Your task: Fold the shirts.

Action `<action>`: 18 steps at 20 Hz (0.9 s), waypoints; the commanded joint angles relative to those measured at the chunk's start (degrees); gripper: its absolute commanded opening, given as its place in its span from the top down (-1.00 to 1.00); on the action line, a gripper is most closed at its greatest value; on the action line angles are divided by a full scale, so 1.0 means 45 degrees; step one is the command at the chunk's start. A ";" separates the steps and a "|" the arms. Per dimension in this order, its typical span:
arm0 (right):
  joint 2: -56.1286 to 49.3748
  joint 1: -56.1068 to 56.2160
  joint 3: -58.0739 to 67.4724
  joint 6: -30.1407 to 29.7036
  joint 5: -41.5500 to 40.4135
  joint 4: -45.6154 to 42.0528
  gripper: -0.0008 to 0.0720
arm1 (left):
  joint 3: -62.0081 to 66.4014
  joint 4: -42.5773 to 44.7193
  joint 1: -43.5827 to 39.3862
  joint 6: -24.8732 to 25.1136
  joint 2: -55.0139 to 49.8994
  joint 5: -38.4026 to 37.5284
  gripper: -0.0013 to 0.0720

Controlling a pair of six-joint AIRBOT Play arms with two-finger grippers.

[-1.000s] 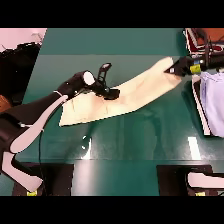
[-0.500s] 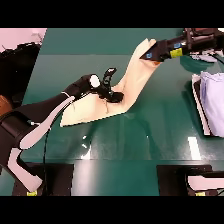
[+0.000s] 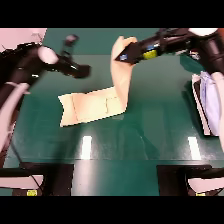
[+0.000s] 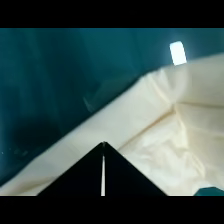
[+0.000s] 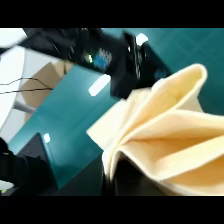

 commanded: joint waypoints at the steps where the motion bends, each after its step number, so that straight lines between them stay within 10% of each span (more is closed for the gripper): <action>1: -0.1088 0.2200 0.0039 -0.1156 -0.2050 0.1559 0.92 | 0.0010 0.1107 0.2259 0.0024 0.2229 -0.0568 0.90; 3: -0.2132 0.3687 0.0238 -0.2210 -0.3298 0.1982 0.89 | 0.0010 0.1107 0.3186 0.0024 0.3031 -0.0826 0.90; 6: -0.3662 0.4993 0.1588 -0.3147 -0.3371 0.1797 -0.38 | 0.0005 0.1103 0.3954 0.0024 0.3541 -0.1540 0.90; 16: -0.0792 -0.0097 -0.3604 0.0083 -0.0952 -0.2958 -0.27 | 0.0010 0.0899 0.4104 0.0165 0.3555 -0.2662 0.89; 18: -0.0646 -0.1462 -0.5129 0.0228 -0.0957 -0.2953 -0.83 | 0.0005 0.0617 0.4104 0.0165 0.3555 -0.2637 0.89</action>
